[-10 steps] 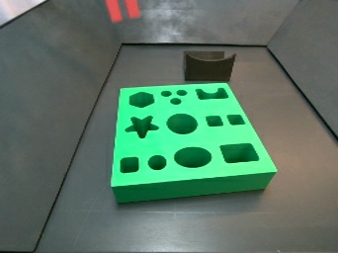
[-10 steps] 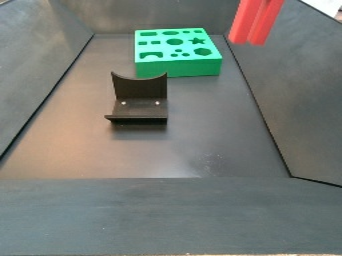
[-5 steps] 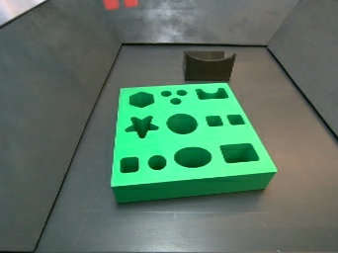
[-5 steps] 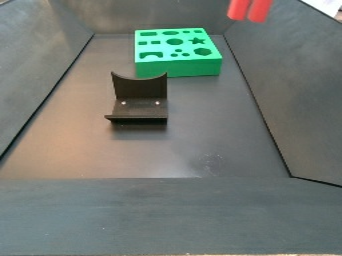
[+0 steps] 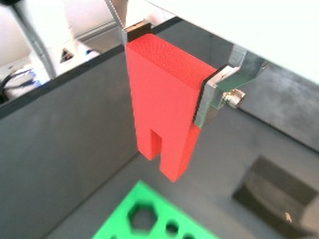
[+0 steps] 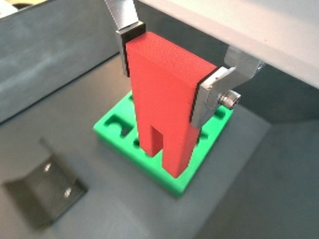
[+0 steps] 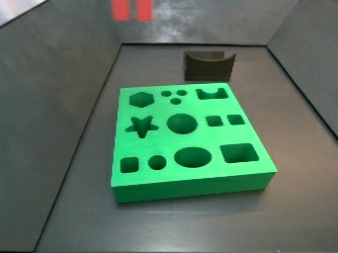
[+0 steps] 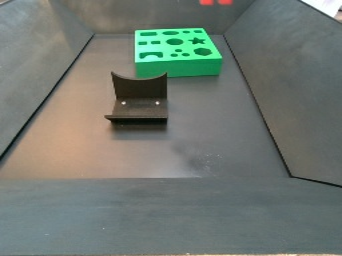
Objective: Pick up the double-square object. Move up. Move to above the board. Insert the double-square object.
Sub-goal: Move to above the board.
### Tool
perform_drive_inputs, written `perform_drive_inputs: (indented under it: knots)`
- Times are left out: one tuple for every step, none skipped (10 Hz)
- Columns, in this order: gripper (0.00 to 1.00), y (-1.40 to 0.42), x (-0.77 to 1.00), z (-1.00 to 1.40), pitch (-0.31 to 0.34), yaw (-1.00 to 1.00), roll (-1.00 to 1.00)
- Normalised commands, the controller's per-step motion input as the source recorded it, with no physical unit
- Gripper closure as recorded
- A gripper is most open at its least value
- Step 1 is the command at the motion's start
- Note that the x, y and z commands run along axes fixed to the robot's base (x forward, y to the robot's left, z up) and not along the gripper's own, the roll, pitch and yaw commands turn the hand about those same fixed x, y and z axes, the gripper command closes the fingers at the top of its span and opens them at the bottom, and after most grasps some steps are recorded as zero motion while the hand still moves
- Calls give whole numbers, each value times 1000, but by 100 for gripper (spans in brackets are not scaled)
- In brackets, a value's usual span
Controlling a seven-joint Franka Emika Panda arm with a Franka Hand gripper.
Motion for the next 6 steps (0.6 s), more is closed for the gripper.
perform_drive_inputs:
  knots:
    - [100,-1000,638,71,127,-2,-4]
    - [100,-1000,666,71,140,2,-9]
    - [100,-795,557,75,152,5,7]
    - [100,-471,345,59,126,8,26]
    - [100,-286,223,42,98,5,34]
    - [100,-202,164,36,83,10,38]
